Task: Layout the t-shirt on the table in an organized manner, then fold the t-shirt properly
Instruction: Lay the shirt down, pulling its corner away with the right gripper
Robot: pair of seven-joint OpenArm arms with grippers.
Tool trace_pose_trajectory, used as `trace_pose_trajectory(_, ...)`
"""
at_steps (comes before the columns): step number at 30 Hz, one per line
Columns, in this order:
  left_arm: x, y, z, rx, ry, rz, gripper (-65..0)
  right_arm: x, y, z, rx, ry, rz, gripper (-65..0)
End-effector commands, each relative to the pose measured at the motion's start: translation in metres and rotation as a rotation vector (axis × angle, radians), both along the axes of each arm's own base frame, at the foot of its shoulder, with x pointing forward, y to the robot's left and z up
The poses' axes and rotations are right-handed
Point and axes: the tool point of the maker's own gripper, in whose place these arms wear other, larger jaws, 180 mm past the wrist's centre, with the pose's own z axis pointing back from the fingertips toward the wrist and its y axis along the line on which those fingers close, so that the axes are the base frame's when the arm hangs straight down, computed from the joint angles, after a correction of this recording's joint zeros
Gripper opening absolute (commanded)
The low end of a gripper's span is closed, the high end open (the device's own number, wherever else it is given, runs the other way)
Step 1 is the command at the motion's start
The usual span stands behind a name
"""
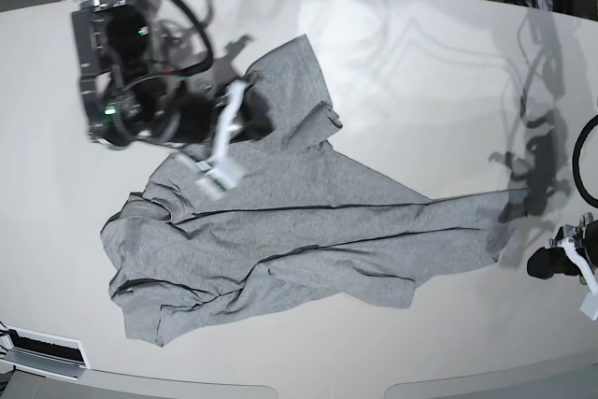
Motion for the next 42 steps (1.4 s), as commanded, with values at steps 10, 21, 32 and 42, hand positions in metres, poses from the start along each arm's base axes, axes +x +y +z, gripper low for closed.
trace_pose_trajectory(10,0.010,0.006,0.026,-0.008,-0.071,0.009,-65.0,-0.010,-0.002,-0.044,-0.387,-0.170,0.093,-65.0)
trace_pose_trajectory(21,0.009,0.005,0.026,-0.019,-0.068,0.006,-65.0,-0.046,-0.081,-0.082,-0.717,-0.037,0.070,-65.0)
trace_pose_trajectory(32,0.009,0.007,0.027,-0.014,-0.068,0.008,-65.0,-0.103,-0.219,-0.086,-1.121,0.169,-0.114,-65.0)
trace_pose_trajectory(42,0.008,0.007,0.026,-0.014,-0.064,0.007,-65.0,-0.148,-0.253,-0.065,-1.323,0.110,-0.106,-65.0)
